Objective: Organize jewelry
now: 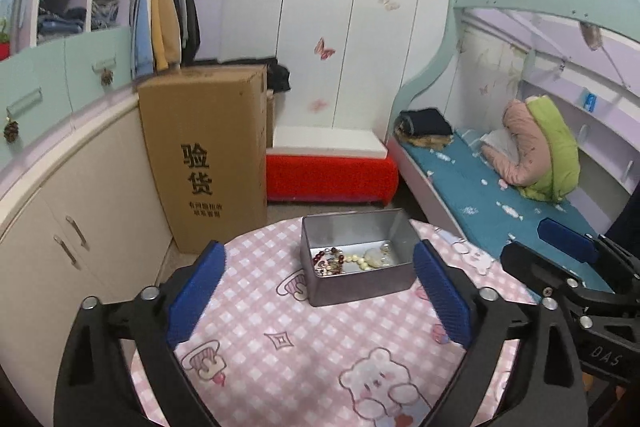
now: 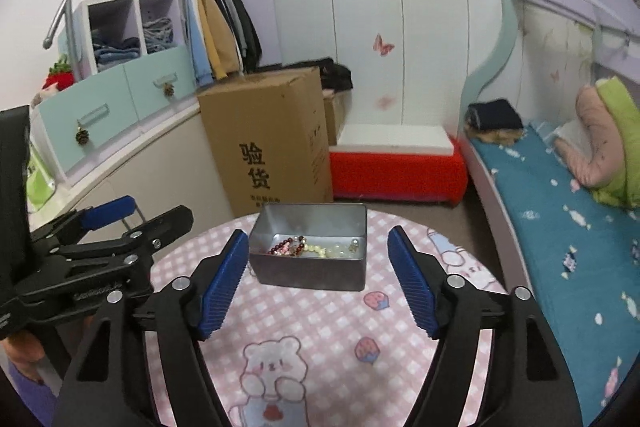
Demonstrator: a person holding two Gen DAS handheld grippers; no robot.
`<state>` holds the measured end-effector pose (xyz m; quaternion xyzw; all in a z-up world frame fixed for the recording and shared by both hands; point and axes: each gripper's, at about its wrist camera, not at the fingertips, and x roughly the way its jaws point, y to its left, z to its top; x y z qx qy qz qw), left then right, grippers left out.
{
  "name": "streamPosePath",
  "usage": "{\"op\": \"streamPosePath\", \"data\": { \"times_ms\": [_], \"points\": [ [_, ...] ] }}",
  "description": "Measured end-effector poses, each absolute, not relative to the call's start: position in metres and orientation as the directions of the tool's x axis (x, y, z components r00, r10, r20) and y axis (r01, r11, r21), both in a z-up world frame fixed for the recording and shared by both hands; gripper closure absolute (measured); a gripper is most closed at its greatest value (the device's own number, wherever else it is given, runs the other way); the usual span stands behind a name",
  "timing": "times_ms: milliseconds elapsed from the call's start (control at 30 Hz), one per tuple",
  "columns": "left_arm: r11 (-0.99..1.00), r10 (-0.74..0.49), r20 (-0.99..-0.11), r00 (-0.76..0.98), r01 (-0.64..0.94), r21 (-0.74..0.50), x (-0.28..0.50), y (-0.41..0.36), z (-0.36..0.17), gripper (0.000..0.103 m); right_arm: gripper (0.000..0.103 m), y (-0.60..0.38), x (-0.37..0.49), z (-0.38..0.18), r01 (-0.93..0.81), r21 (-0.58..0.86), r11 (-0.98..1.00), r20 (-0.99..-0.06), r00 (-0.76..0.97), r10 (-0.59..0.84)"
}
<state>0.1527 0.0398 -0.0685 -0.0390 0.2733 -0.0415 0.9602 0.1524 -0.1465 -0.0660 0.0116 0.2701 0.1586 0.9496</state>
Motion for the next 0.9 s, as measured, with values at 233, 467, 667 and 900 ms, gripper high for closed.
{"op": "streamPosePath", "data": {
  "times_ms": [233,467,667,900],
  "points": [
    [0.994,-0.105,-0.436,0.894,0.076,-0.083,0.094,0.035,-0.041,0.007,0.027,-0.153,0.091,-0.038,-0.288,0.078,0.954,-0.437,0.851,0.293],
    [0.997,-0.076,-0.356,0.931,0.071,-0.028,0.044,0.024,-0.024,0.007,0.023,-0.159,0.041,-0.016,-0.281,0.058,0.958,-0.375,0.883,0.282],
    [0.998,-0.069,-0.301,0.951,0.066,-0.022,0.012,0.021,-0.011,0.007,0.021,-0.162,0.003,-0.001,-0.274,0.037,0.961,-0.322,0.907,0.271],
    [0.999,-0.031,-0.213,0.977,0.034,0.009,-0.021,0.013,0.004,0.007,0.019,-0.164,-0.029,0.016,-0.261,0.008,0.965,-0.262,0.931,0.254]
  ]
}}
